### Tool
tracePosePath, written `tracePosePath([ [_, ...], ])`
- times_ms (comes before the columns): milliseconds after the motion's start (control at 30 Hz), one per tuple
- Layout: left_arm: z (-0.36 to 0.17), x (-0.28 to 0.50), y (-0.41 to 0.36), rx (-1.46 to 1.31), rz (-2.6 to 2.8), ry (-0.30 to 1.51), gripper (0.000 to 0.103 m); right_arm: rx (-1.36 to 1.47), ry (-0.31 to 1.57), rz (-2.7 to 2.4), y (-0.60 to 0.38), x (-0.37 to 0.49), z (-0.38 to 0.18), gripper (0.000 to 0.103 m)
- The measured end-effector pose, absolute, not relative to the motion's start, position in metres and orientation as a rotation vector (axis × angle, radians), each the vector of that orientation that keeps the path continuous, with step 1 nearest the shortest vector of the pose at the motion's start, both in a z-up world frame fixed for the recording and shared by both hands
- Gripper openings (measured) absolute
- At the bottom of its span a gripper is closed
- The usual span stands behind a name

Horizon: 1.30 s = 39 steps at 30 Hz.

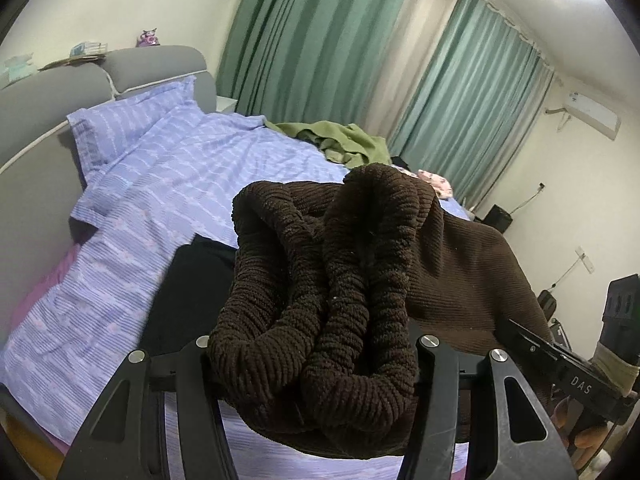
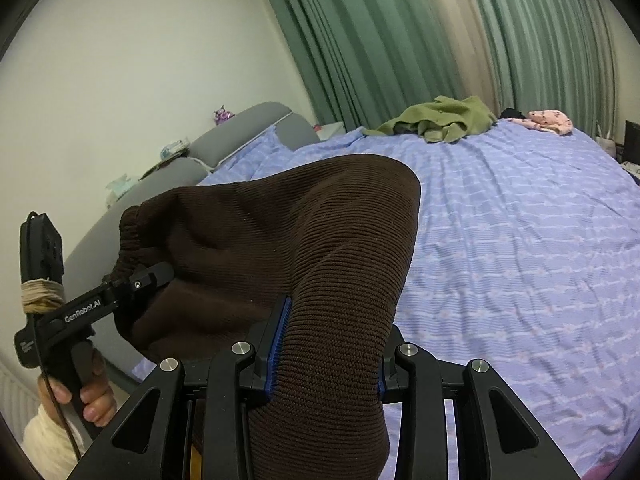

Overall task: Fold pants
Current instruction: 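Carry the pants with both grippers to the black clothes stack and lower them on top, then open both grippers to release the pants and withdraw them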

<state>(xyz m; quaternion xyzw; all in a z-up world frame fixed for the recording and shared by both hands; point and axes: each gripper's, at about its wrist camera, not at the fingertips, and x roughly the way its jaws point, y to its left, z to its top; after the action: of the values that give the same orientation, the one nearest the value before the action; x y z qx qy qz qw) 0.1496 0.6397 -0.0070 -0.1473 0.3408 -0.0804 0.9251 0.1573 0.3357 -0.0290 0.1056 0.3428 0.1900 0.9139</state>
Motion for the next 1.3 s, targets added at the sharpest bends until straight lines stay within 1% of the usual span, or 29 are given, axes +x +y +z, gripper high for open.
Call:
tracePosePath([
  [267,-0.032,0.194,0.691,-0.279,-0.121,0.734,0.053,0.164,0.774,0.431,0.397,0.207,-0.052,0.035],
  [400,-0.053,0.22,0.714,-0.295,-0.11,0.764,0.053,0.156,0.825,0.45,0.419,0.237,-0.069,0.035],
  [633,-0.106,0.267,0.744,-0.314,-0.099,0.85,0.053,0.133,0.912,0.458,0.452,0.283,-0.113,0.035],
  [833,-0.16,0.301,0.751,-0.317,-0.116,0.925,0.053,0.097,0.977,0.429,0.467,0.308,-0.156,0.035],
  [967,-0.2,0.32,0.754,-0.32,-0.108,1.005,0.056,0.074,1.016,0.408,0.474,0.326,-0.184,0.035],
  [1000,-0.211,0.323,0.754,-0.312,-0.106,1.037,0.057,0.064,1.031,0.401,0.476,0.329,-0.191,0.035],
  [1100,-0.23,0.328,0.754,-0.264,-0.097,1.104,0.069,0.04,1.075,0.379,0.479,0.333,-0.209,0.035],
  [1167,-0.228,0.325,0.754,-0.188,-0.05,1.102,0.09,0.029,1.085,0.371,0.479,0.331,-0.215,0.038],
  [1233,-0.22,0.321,0.756,-0.122,-0.013,1.082,0.097,0.021,1.095,0.36,0.478,0.329,-0.219,0.046],
  [1300,-0.212,0.316,0.759,-0.103,-0.015,1.089,0.098,0.012,1.101,0.343,0.475,0.326,-0.221,0.058],
])
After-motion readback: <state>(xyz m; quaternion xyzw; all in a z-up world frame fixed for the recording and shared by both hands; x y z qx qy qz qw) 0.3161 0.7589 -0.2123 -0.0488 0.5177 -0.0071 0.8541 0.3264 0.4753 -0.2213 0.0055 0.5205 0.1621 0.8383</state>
